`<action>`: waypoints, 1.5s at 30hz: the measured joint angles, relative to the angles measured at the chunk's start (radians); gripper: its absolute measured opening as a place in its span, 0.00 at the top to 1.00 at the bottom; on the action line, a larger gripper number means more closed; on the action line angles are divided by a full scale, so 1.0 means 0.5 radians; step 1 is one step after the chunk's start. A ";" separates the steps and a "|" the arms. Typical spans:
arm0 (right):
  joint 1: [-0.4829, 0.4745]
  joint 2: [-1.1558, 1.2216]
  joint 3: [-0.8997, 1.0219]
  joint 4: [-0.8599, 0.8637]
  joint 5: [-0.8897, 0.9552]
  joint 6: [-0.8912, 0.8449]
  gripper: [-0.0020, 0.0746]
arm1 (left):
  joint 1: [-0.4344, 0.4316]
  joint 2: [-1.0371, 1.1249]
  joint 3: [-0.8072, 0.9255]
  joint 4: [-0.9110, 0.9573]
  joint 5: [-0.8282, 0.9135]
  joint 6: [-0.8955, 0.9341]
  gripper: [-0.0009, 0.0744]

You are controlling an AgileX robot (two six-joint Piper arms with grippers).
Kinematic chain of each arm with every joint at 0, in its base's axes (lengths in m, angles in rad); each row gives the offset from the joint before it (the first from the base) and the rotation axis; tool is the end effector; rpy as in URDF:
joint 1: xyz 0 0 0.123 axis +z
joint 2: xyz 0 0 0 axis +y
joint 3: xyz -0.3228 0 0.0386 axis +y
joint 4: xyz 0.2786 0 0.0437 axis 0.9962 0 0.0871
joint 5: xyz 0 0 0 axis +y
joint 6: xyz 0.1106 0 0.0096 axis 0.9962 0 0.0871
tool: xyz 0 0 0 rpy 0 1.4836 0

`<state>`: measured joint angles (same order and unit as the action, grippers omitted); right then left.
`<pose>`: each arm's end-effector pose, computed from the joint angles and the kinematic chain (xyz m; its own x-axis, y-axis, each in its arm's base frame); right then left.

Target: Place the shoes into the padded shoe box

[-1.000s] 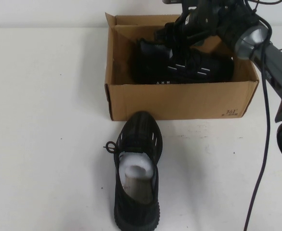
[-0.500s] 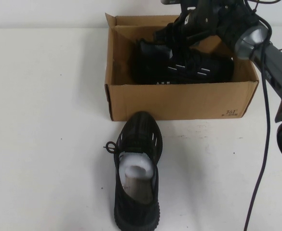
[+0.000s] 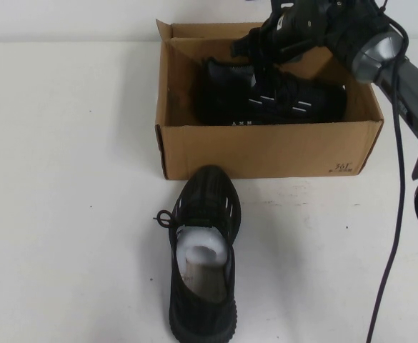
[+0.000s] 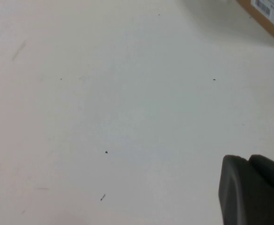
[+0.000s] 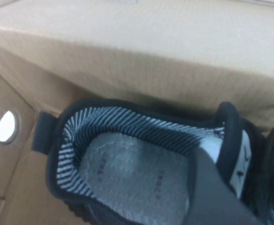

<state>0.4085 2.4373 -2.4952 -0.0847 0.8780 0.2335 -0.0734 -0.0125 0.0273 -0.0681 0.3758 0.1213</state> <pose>0.5801 0.2432 0.2883 -0.6657 -0.0942 -0.7402 -0.2370 0.9673 0.0900 0.0615 -0.0073 0.1640 -0.2911 0.0794 -0.9534 0.1141 0.9923 0.0478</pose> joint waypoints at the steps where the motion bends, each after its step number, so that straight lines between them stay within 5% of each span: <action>1: 0.000 0.000 0.000 0.000 0.005 0.000 0.65 | 0.000 0.000 0.000 0.000 0.000 0.000 0.99; 19: 0.000 -0.008 0.000 -0.016 0.022 -0.048 0.82 | 0.000 0.000 0.000 0.000 0.000 0.000 0.99; 32: 0.000 -0.352 0.000 -0.083 0.491 -0.079 0.67 | 0.000 0.000 0.000 0.000 0.000 0.000 0.99; 40: 0.059 -0.825 0.104 -0.265 0.755 -0.114 0.93 | 0.000 0.000 0.000 0.000 0.000 0.000 0.99; 45: 0.062 -1.120 0.318 -0.228 0.768 -0.137 0.98 | 0.000 0.000 0.000 0.000 0.000 0.000 0.99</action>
<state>0.4394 1.8772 -2.3360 -0.1985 1.2622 0.1650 -0.0734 -0.0125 0.0273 -0.0681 0.3758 0.1213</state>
